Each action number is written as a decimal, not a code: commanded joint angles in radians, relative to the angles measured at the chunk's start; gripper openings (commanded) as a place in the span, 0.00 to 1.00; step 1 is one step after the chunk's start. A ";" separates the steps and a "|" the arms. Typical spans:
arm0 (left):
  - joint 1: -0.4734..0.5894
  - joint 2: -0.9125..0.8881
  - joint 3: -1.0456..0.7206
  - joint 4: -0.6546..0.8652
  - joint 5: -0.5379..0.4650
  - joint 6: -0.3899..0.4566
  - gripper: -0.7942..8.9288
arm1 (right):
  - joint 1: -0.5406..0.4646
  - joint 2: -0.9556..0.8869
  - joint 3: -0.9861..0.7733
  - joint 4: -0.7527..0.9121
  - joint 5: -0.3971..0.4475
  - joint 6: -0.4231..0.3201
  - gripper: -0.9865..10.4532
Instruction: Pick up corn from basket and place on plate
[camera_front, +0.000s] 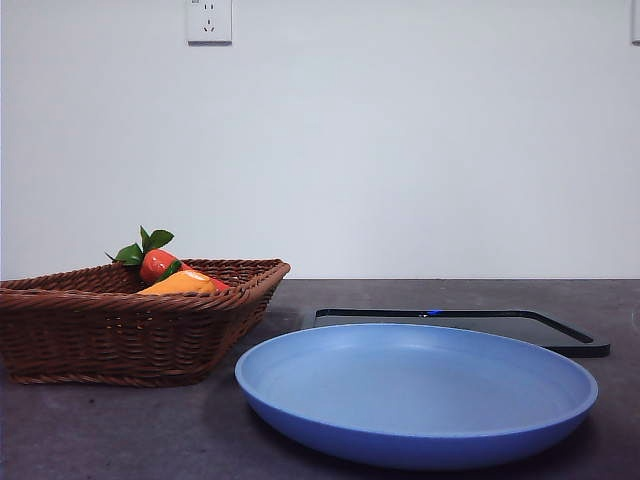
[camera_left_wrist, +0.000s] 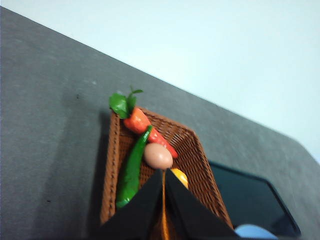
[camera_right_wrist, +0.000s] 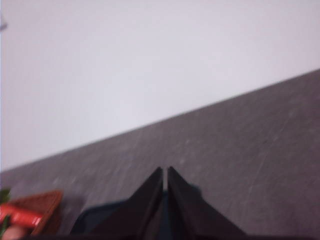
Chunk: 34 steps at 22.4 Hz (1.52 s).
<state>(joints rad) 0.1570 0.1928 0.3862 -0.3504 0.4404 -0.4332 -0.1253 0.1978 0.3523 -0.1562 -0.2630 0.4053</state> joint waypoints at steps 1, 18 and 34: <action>0.003 0.073 0.079 -0.059 0.050 0.117 0.09 | 0.000 0.090 0.104 -0.074 -0.084 -0.088 0.09; -0.125 0.381 0.320 -0.414 0.232 0.465 0.09 | 0.177 0.472 0.417 -0.578 -0.286 -0.422 0.09; -0.183 0.415 0.323 -0.408 0.232 0.472 0.47 | 0.250 0.566 0.417 -0.587 -0.285 -0.367 0.34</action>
<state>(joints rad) -0.0231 0.6029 0.6888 -0.7719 0.6643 0.0383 0.1226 0.7532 0.7521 -0.7517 -0.5476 0.0093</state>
